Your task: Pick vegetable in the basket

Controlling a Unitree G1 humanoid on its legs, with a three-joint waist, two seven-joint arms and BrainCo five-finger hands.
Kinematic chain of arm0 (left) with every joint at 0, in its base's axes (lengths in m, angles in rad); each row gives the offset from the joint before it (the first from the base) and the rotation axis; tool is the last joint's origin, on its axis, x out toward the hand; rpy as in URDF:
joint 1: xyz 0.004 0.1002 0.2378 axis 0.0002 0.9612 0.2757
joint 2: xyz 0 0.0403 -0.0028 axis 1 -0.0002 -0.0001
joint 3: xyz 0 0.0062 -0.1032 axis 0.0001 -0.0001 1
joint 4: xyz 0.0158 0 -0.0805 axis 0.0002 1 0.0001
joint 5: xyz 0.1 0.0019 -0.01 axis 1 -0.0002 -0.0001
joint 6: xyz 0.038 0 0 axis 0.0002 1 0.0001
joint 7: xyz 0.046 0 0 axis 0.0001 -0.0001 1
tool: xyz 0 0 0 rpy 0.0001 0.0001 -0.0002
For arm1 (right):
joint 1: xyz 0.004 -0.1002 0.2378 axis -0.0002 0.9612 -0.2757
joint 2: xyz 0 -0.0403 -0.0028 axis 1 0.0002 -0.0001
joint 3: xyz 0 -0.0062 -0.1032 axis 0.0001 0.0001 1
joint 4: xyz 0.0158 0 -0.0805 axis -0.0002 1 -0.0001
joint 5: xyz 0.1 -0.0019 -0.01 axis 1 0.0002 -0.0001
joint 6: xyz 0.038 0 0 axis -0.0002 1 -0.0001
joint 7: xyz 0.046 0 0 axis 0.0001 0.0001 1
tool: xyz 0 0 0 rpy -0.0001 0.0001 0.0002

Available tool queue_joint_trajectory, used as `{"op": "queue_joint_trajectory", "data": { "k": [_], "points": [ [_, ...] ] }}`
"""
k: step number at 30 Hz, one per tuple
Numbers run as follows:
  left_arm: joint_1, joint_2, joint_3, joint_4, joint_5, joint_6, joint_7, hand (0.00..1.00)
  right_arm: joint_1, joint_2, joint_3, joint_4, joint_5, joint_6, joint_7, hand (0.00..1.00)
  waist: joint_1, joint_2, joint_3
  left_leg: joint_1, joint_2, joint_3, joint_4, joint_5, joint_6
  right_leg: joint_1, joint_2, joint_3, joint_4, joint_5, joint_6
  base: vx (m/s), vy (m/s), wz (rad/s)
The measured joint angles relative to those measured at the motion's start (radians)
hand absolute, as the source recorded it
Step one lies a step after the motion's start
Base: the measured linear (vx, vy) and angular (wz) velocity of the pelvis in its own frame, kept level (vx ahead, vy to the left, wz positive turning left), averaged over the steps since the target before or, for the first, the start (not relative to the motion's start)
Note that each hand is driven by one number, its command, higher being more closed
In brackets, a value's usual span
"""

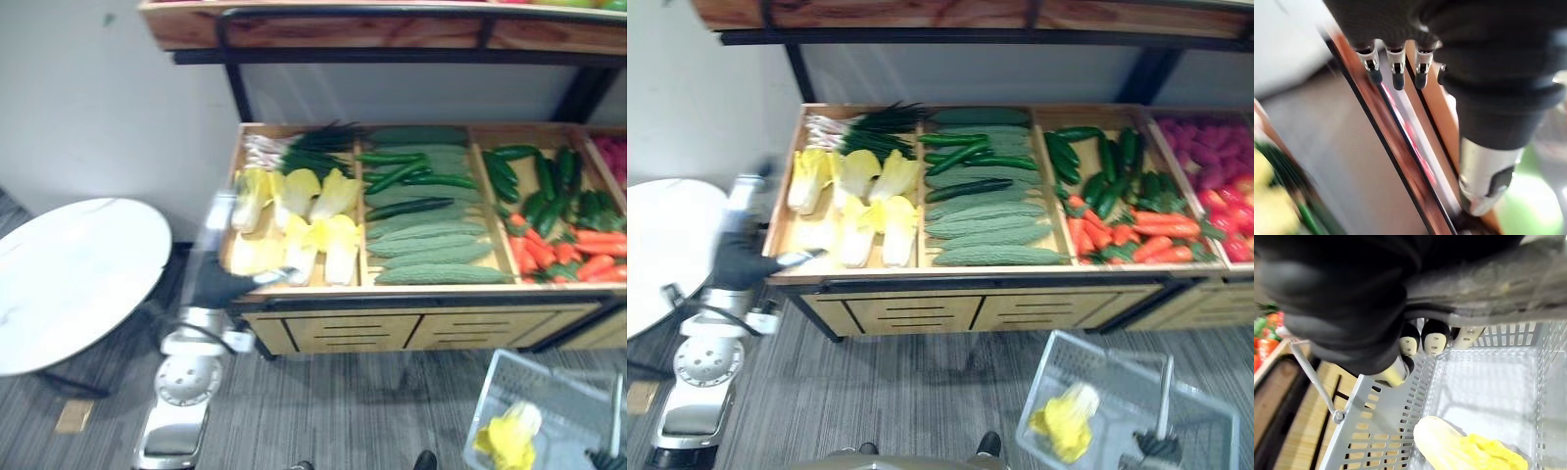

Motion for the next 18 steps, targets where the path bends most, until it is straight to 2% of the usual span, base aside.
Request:
{"op": "queue_joint_trajectory", "data": {
  "k": [4,5,8,10,12,14,18],
  "points": [
    [0.024,-0.124,0.202,0.128,0.061,0.058,0.156,0.0,-0.008,0.051,-0.03,0.104,0.004,0.008,-0.027,1.0,0.002,-0.006,0.0,-0.001,-0.021,-0.077,-0.048,0.044,0.009,0.034,-0.002,-0.024,-0.009,0.0,0.0,0.01,0.046,0.57],
    [0.031,-0.142,0.242,0.174,0.08,0.074,0.2,0.0,-0.009,0.063,-0.029,0.107,0.004,0.006,-0.04,1.0,0.001,-0.011,-0.005,0.001,-0.024,-0.083,-0.061,0.052,0.009,0.036,-0.002,-0.028,-0.012,0.0,0.0,-0.03,0.026,0.24],
    [0.046,-0.154,0.292,0.288,0.097,0.105,0.259,0.0,-0.008,0.098,-0.024,0.106,0.006,-0.013,-0.057,1.0,-0.003,-0.036,-0.023,0.004,-0.028,-0.095,-0.094,0.072,0.006,0.036,-0.005,-0.04,-0.013,-0.016,0.021,-0.03,-0.006,0.15],
    [0.05,-0.157,0.325,0.389,0.109,0.122,0.269,0.0,-0.007,0.119,-0.02,0.102,0.006,-0.021,-0.059,1.0,-0.01,-0.043,-0.035,0.008,-0.027,-0.11,-0.115,0.084,0.001,0.04,-0.002,-0.052,-0.013,-0.018,0.02,-0.02,-0.015,0.19],
    [0.057,-0.158,0.382,0.586,0.101,0.159,0.274,0.0,0.001,0.151,-0.007,0.064,0.006,-0.019,-0.064,1.0,-0.012,-0.046,-0.038,0.039,-0.026,-0.115,-0.141,0.09,-0.001,0.06,0.003,-0.056,-0.012,-0.026,0.01,-0.04,-0.01,0.07],
    [0.074,-0.15,0.411,0.755,0.099,0.175,0.283,0.0,0.007,0.161,0.027,0.045,0.005,-0.021,-0.066,1.0,-0.017,-0.046,-0.048,0.041,-0.028,-0.117,-0.15,0.09,-0.001,0.065,0.002,-0.055,-0.011,-0.041,0.009,-0.06,0.0,-0.02],
    [0.086,-0.14,0.46,1.07,0.097,0.173,0.268,0.0,0.005,0.162,0.056,0.048,0.006,-0.026,-0.085,1.0,-0.019,-0.045,-0.056,0.057,-0.035,-0.133,-0.174,0.091,-0.003,0.061,0.005,-0.053,-0.016,-0.049,0.015,0.0,0.006,-0.04]
  ]
}}
